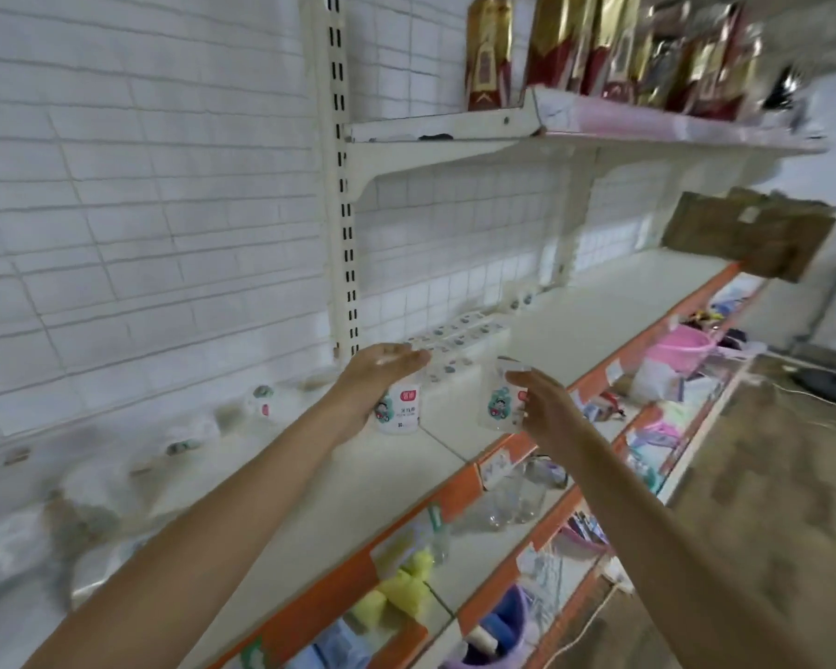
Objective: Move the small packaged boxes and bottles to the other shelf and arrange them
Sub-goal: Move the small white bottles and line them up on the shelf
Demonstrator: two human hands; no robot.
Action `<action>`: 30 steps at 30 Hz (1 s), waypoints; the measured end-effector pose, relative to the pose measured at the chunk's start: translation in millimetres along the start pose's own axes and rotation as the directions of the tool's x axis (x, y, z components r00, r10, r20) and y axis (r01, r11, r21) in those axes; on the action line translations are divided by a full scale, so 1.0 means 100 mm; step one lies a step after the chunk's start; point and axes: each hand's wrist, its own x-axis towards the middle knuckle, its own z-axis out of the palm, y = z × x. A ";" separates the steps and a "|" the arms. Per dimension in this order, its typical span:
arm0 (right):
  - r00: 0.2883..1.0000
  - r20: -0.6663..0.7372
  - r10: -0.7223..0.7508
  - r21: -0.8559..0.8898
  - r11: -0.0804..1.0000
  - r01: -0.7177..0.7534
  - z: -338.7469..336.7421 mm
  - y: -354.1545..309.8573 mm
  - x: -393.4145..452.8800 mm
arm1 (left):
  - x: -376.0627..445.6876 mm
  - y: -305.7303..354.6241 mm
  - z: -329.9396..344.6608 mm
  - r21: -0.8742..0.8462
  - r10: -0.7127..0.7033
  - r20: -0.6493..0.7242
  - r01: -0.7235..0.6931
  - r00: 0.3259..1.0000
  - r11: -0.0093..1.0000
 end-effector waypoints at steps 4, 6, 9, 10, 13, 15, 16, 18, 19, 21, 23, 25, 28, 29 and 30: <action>0.996 -0.083 -0.029 -0.015 0.999 0.028 -0.74 -0.23 -0.16 | 0.28 -0.07 0.81 -0.018 -0.065 0.172 0.069 0.983 0.997; 0.992 -0.123 -0.027 -0.029 0.999 0.024 -1.14 -0.35 -0.21 | 0.40 -0.08 1.20 -0.067 -0.076 0.226 0.093 0.971 0.993; 0.988 -0.153 -0.037 -0.043 0.999 0.030 -1.72 -0.55 -0.28 | 0.57 -0.12 1.77 -0.135 -0.062 0.266 0.101 0.962 0.986; 0.987 -0.155 -0.036 -0.054 0.998 0.028 -1.90 -0.61 -0.29 | 0.62 -0.13 1.95 -0.142 -0.054 0.269 0.095 0.961 0.985; 0.988 -0.149 -0.032 -0.076 0.997 0.020 -2.38 -0.75 -0.32 | 0.80 -0.18 2.41 -0.216 -0.032 0.251 0.089 0.968 0.972; 0.991 -0.134 -0.027 -0.095 0.995 0.015 -2.66 -0.83 -0.34 | 0.95 -0.21 2.67 -0.267 -0.028 0.253 0.098 0.967 0.959; 0.991 -0.133 -0.021 -0.099 0.995 0.007 -2.76 -0.85 -0.34 | 1.01 -0.22 2.77 -0.277 -0.030 0.261 0.105 0.965 0.955; 0.990 -0.140 -0.004 -0.099 0.995 -0.010 -3.02 -0.88 -0.31 | 1.17 -0.26 2.99 -0.272 -0.040 0.283 0.120 0.958 0.955; 0.989 -0.145 0.002 -0.103 0.995 -0.017 -3.13 -0.90 -0.28 | 1.25 -0.28 3.08 -0.275 -0.038 0.292 0.122 0.956 0.954; 0.987 -0.158 0.012 -0.124 0.992 -0.032 -3.34 -0.91 -0.18 | 1.41 -0.30 3.25 -0.274 -0.036 0.300 0.122 0.953 0.954; 0.985 -0.169 0.020 -0.132 0.990 -0.043 -3.53 -0.91 -0.03 | 1.59 -0.33 3.38 -0.271 -0.037 0.296 0.121 0.954 0.955; 0.984 -0.174 0.030 -0.130 0.990 -0.053 -3.70 -0.91 0.17 | 1.81 -0.35 3.47 -0.258 -0.038 0.283 0.115 0.958 0.959; 0.988 -0.152 0.024 -0.140 0.989 -0.046 -3.92 -0.92 0.55 | 2.21 -0.37 3.56 -0.213 -0.025 0.253 0.081 0.967 0.974; 0.990 -0.139 0.022 -0.148 0.988 -0.042 -3.99 -0.93 0.70 | 2.36 -0.38 3.58 -0.192 -0.024 0.235 0.071 0.972 0.979; 0.992 -0.122 0.019 -0.160 0.986 -0.039 -4.05 -0.95 0.86 | 2.53 -0.38 3.60 -0.174 -0.027 0.216 0.066 0.976 0.983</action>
